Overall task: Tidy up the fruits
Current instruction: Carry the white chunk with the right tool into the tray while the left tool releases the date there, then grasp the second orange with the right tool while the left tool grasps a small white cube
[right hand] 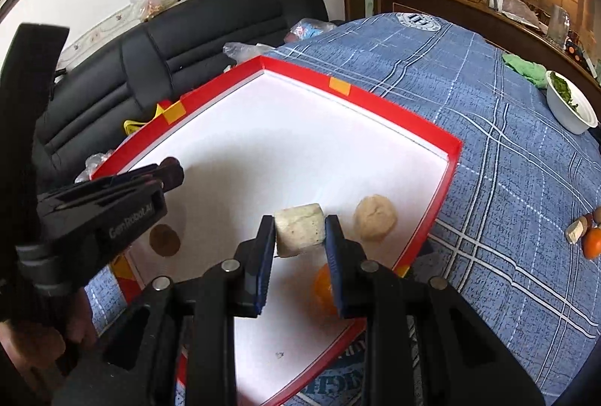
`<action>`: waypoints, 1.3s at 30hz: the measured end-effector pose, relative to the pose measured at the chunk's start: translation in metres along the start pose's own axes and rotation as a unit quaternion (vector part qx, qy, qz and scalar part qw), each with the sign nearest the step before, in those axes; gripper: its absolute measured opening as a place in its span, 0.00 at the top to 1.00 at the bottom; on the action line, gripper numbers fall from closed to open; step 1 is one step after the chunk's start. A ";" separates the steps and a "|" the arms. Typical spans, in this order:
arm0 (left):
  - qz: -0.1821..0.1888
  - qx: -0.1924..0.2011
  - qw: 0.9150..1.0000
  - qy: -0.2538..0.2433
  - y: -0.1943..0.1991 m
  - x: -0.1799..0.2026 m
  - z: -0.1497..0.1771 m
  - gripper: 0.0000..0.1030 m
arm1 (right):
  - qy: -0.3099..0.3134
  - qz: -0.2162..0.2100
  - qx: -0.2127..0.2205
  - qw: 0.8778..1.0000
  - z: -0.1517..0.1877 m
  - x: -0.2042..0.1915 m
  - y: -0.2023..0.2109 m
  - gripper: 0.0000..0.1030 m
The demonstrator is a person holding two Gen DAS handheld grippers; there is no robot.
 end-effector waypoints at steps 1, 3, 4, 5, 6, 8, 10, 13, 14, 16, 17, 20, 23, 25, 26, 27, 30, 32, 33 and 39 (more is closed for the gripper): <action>-0.004 0.000 1.000 0.005 0.002 -0.002 0.000 0.44 | 0.001 -0.002 -0.001 1.000 0.000 0.000 0.002 0.58; -0.019 0.020 1.000 0.014 0.010 -0.007 -0.002 0.34 | 0.001 -0.003 0.009 1.000 0.001 -0.001 0.011 0.44; -0.023 0.027 0.999 0.018 0.014 -0.009 -0.003 0.33 | 0.000 -0.008 0.014 1.000 0.000 0.000 0.016 0.44; -0.022 0.027 0.999 0.020 0.017 -0.009 -0.003 0.32 | -0.003 -0.008 0.021 1.000 0.000 0.002 0.024 0.44; -0.019 0.027 0.999 0.023 0.021 -0.008 -0.004 0.32 | -0.006 -0.007 0.027 1.000 0.000 0.005 0.029 0.44; -0.008 0.042 0.998 0.035 0.031 -0.005 -0.006 0.31 | -0.013 -0.008 0.039 0.999 0.001 0.013 0.043 0.44; 0.003 0.058 0.997 0.042 0.040 0.002 -0.007 0.29 | -0.025 0.002 0.053 0.998 0.004 0.028 0.059 0.44; 0.027 0.075 0.996 0.035 0.052 0.025 -0.006 0.28 | -0.051 0.024 0.069 0.996 0.016 0.061 0.083 0.44; 0.040 0.077 0.996 0.027 0.055 0.037 -0.005 0.28 | -0.060 0.032 0.073 0.995 0.020 0.072 0.089 0.44; 0.061 0.077 0.995 0.007 0.060 0.059 0.000 0.28 | -0.080 0.056 0.078 0.992 0.031 0.101 0.103 0.44; 0.071 0.077 0.994 -0.009 0.062 0.073 0.002 0.28 | -0.091 0.070 0.081 0.990 0.037 0.116 0.109 0.44; 0.099 0.072 0.991 -0.060 0.067 0.114 0.015 0.28 | -0.136 0.117 0.086 0.980 0.058 0.170 0.127 0.45; 0.123 0.067 0.984 -0.114 0.071 0.157 0.032 0.28 | -0.181 0.168 0.082 0.966 0.077 0.227 0.138 0.45; 0.137 0.060 0.979 -0.138 0.072 0.178 0.042 0.28 | -0.188 0.186 0.073 0.962 0.083 0.252 0.138 0.45; 0.145 0.056 0.976 -0.154 0.070 0.191 0.048 0.28 | -0.189 0.190 0.067 0.961 0.083 0.263 0.135 0.45; 0.148 0.055 0.974 -0.163 0.070 0.199 0.050 0.28 | -0.186 0.191 0.065 0.962 0.081 0.267 0.132 0.46; 0.157 0.047 0.969 -0.186 0.066 0.222 0.057 0.28 | -0.166 0.190 0.061 0.966 0.067 0.275 0.120 0.48; 0.158 0.044 0.967 -0.193 0.064 0.231 0.061 0.28 | -0.150 0.192 0.059 0.968 0.055 0.277 0.108 0.50; 0.159 0.043 0.967 -0.194 0.062 0.234 0.061 0.28 | -0.145 0.196 0.058 0.968 0.054 0.280 0.106 0.52; 0.167 0.034 0.966 -0.195 0.052 0.247 0.064 0.28 | -0.145 0.200 0.029 0.969 0.052 0.293 0.080 0.67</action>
Point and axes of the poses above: each gripper's, at about its wrist camera, not at the fingertips, and y roughly against the way its jaws point, x to its right, z to its underside, the point moved 7 cm from there along -y, roughly the way its jaws point, and after that the axes turned 3 degrees about -z, right-handed, at the moved point
